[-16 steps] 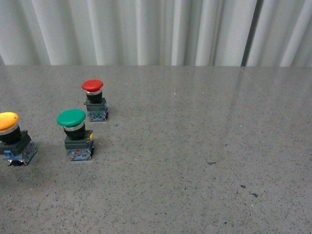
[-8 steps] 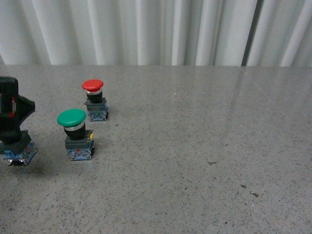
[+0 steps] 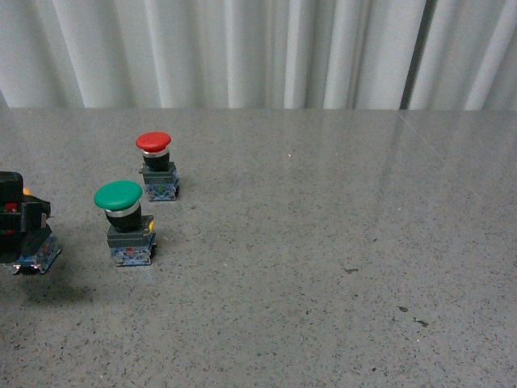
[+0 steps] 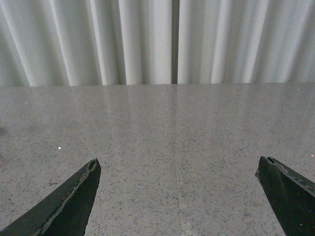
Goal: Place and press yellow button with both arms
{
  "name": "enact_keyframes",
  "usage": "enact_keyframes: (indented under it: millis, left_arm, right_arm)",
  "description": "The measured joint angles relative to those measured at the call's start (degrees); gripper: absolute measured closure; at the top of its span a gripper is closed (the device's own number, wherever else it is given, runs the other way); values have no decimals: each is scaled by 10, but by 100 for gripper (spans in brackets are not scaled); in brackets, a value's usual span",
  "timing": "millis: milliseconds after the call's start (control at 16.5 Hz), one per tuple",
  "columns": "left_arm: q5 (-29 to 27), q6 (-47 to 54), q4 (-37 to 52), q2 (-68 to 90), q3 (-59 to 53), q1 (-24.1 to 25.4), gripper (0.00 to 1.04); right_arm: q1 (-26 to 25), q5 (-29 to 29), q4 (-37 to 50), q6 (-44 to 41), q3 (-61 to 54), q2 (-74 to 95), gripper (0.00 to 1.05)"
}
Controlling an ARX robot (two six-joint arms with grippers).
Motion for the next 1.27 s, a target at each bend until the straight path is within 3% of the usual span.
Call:
enact_keyframes:
  millis: [121, 182, 303, 485, 606, 848, 970, 1273]
  left_arm:
    - [-11, 2, -14, -12, 0, -2, 68]
    - [-24, 6, -34, -40, 0, -9, 71]
    - [-34, 9, -62, -108, 12, -31, 72]
    - [-65, -2, -74, -147, 118, -122, 72]
    - [-95, -48, -83, -57, 171, -202, 72]
    - [-126, -122, -75, 66, 216, -303, 72]
    - [-150, -163, -67, 121, 226, -334, 72]
    - [-158, -209, -56, 198, 255, -329, 72]
  right_arm:
    - [0, 0, 0, 0, 0, 0, 6]
    - [0, 0, 0, 0, 0, 0, 6]
    - [0, 0, 0, 0, 0, 0, 6]
    - [0, 0, 0, 0, 0, 0, 6]
    - [0, 0, 0, 0, 0, 0, 6]
    - [0, 0, 0, 0, 0, 0, 6]
    - [0, 0, 0, 0, 0, 0, 6]
    - [0, 0, 0, 0, 0, 0, 6]
